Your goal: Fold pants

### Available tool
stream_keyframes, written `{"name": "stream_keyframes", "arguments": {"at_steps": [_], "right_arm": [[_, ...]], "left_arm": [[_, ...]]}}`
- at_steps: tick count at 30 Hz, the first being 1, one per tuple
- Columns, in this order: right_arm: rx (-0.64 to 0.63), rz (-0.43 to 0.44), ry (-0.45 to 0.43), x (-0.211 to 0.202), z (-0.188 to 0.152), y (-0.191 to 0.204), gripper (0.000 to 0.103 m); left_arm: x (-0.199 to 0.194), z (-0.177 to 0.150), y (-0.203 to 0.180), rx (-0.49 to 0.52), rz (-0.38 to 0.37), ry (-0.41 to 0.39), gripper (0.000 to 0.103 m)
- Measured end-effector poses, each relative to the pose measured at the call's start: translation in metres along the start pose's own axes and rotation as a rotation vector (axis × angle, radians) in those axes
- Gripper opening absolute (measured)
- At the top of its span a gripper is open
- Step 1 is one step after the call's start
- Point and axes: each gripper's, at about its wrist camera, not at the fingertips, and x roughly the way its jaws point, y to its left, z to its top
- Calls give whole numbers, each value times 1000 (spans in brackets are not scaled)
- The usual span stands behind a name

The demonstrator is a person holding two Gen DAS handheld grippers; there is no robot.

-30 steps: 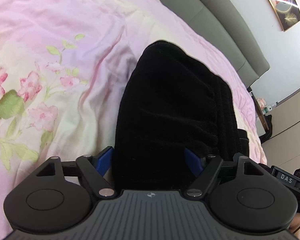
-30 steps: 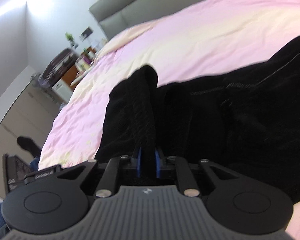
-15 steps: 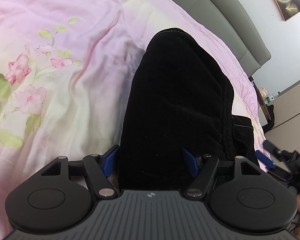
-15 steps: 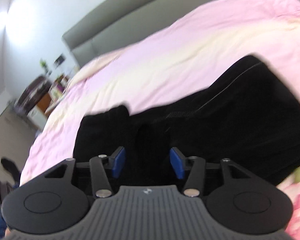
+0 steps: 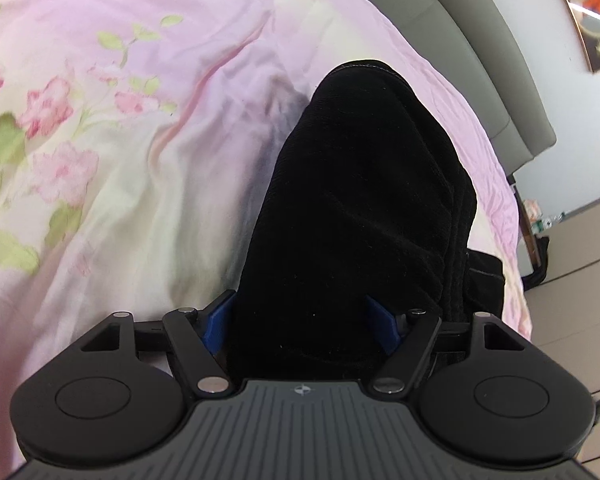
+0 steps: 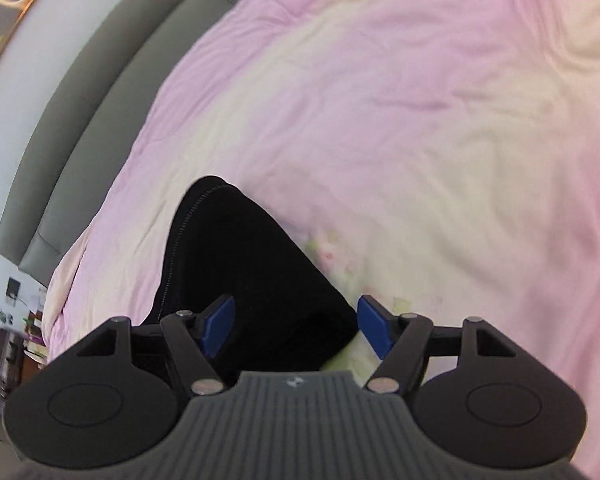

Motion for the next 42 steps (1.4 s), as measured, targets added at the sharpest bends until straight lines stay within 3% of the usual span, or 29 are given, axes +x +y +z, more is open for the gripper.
{"name": "stream_keyframes", "arguments": {"at_steps": [5,8,15,19,22,23,31,35,38,40,41,42], "right_arm": [[146,95,75,28,2,-25,75],[187,134,77,38,2,-23,75],[153,134,37,43,1,-21,75],[175,138,-3,37,2,-24,75],[187,138,-10,35,3,-25,74],[188,136,-10,36,3,-24,74],[172,136,-4,41,1,-24,74],[123,127,8,45,-2,-18,78],[71,106,7,49,-3,-11,78],[44,100,8,50,-4,-8,78],[26,96,16,51,-4,-7,66],[1,100,31,52,-3,-5,48]], "left_arm": [[3,-9,-3,-14,-19,-15,96],[6,-9,-2,-57,-30,-20,97],[1,-13,4,-170,-39,-52,65],[-3,-19,7,-178,-65,-74,62],[-2,-22,14,-219,-87,-81,66],[-2,-22,16,-232,-90,-80,72],[-5,-28,21,-234,-128,-70,76],[1,-26,13,-211,-116,-64,90],[6,-25,-1,-179,-87,-59,90],[6,-23,-9,-169,-53,-64,78],[4,-22,-12,-171,-35,-65,61],[0,-21,-13,-177,-37,-65,43]]}}
